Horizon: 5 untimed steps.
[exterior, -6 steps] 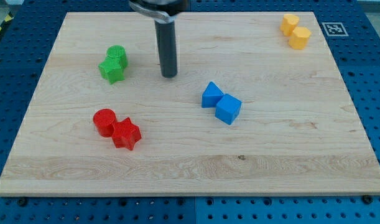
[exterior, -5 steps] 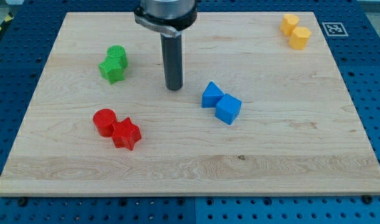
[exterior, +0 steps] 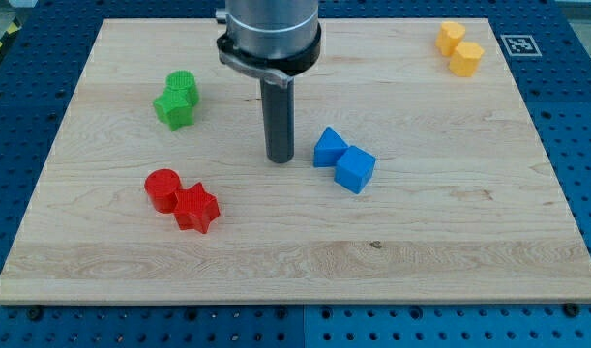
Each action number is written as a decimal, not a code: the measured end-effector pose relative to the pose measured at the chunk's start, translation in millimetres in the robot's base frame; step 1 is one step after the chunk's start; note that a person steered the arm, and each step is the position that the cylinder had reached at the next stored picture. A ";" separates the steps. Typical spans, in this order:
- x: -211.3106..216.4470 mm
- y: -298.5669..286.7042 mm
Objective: Slide the red star diagonal to the triangle
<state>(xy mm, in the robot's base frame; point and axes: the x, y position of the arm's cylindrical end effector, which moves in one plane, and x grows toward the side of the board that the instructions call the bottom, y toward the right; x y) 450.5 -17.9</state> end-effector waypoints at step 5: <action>56.8 25.6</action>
<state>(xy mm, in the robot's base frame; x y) 507.3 7.7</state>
